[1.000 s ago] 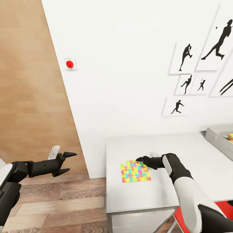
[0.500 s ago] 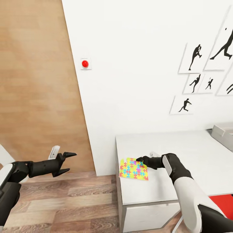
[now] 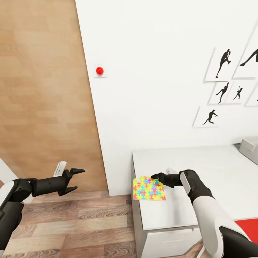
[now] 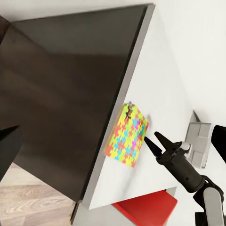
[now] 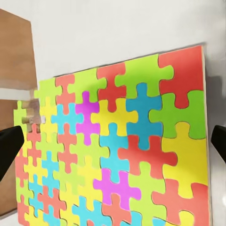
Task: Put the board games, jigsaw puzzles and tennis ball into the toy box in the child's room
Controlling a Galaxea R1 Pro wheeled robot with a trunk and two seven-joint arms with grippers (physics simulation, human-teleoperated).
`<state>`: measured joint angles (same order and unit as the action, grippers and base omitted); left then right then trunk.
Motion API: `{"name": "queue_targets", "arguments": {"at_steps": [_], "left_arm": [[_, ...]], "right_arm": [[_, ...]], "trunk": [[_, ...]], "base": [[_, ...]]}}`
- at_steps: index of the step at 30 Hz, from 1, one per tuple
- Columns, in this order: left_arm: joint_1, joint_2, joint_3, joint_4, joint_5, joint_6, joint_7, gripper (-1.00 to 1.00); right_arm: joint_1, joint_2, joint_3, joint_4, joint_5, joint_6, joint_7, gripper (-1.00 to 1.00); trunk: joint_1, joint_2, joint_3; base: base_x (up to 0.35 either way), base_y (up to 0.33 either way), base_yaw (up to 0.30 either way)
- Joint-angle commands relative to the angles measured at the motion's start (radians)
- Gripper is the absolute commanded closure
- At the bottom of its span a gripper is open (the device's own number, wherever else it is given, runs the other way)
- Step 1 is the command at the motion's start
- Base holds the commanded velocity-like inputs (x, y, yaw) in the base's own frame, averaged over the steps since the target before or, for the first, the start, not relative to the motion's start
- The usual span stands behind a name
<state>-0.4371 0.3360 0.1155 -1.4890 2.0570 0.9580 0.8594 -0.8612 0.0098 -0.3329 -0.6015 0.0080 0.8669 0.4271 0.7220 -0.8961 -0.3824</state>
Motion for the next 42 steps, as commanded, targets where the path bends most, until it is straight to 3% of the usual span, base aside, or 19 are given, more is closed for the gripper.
{"name": "queue_targets", "arguments": {"at_steps": [1, 16, 17, 18, 19, 20, 21, 23, 26, 27, 29, 34, 36, 38, 42], "left_arm": [[-0.001, 0.0, 0.001, 0.0, 0.009, 0.002, 0.01, -1.0], [0.0, -0.004, -0.003, 0.012, 0.009, 0.001, 0.01, -1.0], [0.0, -0.008, -0.008, 0.022, 0.008, 0.001, 0.01, -1.0], [0.0, -0.027, -0.036, 0.059, -0.015, 0.001, 0.008, -1.0], [-0.002, -0.049, -0.069, 0.098, -0.061, 0.001, -0.001, -1.0], [-0.005, -0.07, -0.093, 0.131, -0.128, 0.0, -0.035, -1.0], [-0.006, -0.079, -0.102, 0.147, -0.166, 0.0, -0.065, -1.0], [-0.016, -0.108, -0.125, 0.22, -0.345, -0.002, -0.27, -1.0], [-0.022, -0.127, -0.135, 0.307, -0.521, -0.02, -0.488, -1.0], [-0.038, -0.143, -0.141, 0.444, -0.763, -0.077, -0.776, -1.0], [-0.047, -0.148, -0.142, 0.513, -0.867, -0.124, -0.92, -1.0], [-0.074, -0.163, -0.138, 0.687, -1.046, -0.26, -1.277, -1.0], [-0.09, -0.17, -0.136, 0.732, -1.064, -0.289, -1.316, -1.0], [-0.13, -0.176, -0.138, 0.834, -1.089, -0.382, -1.36, -1.0], [-0.171, -0.181, -0.143, 0.94, -1.104, -0.499, -1.385, -1.0]], "right_arm": [[-0.001, 0.001, -0.006, -0.001, 0.001, 0.006, 0.002, -1.0], [-0.003, -0.003, -0.007, -0.006, 0.002, 0.006, 0.004, -1.0], [-0.003, -0.005, -0.007, -0.011, 0.002, 0.006, 0.004, -1.0], [0.0, -0.016, -0.006, -0.054, 0.002, 0.005, 0.008, -1.0], [0.01, -0.029, -0.005, -0.13, 0.002, 0.004, 0.02, -1.0], [0.041, -0.039, -0.004, -0.228, 0.002, 0.004, 0.042, -1.0], [0.063, -0.043, -0.004, -0.282, 0.002, 0.004, 0.055, -1.0], [0.168, -0.048, -0.003, -0.522, 0.002, 0.003, 0.106, -1.0], [0.245, -0.047, -0.002, -0.7, 0.002, 0.003, 0.128, -1.0], [0.326, -0.046, -0.001, -0.859, 0.002, 0.002, 0.143, -1.0], [0.353, -0.046, -0.001, -0.907, 0.002, 0.001, 0.147, -1.0], [0.393, -0.051, -0.002, -0.988, 0.001, 0.002, 0.186, -1.0], [0.397, -0.053, -0.003, -0.997, 0.002, 0.004, 0.221, -1.0], [0.402, -0.055, -0.005, -1.006, 0.002, 0.01, 0.29, -1.0], [0.404, -0.056, -0.005, -1.01, 0.003, 0.013, 0.328, -1.0]], "trunk": [[0.0, -0.001, -0.001], [0.0, -0.001, -0.001], [0.0, -0.001, -0.001], [0.0, -0.001, -0.001], [0.0, -0.001, -0.001], [0.0, -0.001, -0.001], [0.0, -0.001, -0.001], [0.0, -0.001, -0.001], [0.0, -0.001, -0.001], [0.0, -0.001, -0.001], [0.0, -0.001, -0.001], [0.0, -0.001, -0.001], [0.0, -0.001, -0.001], [0.0, -0.001, -0.001], [0.0, -0.001, -0.001]], "base": [[0.003, 0.004, 0.032], [0.0, 0.001, 0.087], [0.0, 0.0, 0.006], [0.0, 0.0, 0.004], [0.0, 0.0, 0.003], [0.0, 0.0, 0.002], [0.0, 0.0, 0.001], [0.0, 0.0, 0.0], [0.0, 0.0, 0.0], [0.0, 0.0, 0.0], [0.0, 0.0, 0.0], [0.0, 0.0, 0.0], [0.0, 0.0, 0.0], [0.0, 0.0, 0.0], [0.0, 0.0, -0.046]]}}
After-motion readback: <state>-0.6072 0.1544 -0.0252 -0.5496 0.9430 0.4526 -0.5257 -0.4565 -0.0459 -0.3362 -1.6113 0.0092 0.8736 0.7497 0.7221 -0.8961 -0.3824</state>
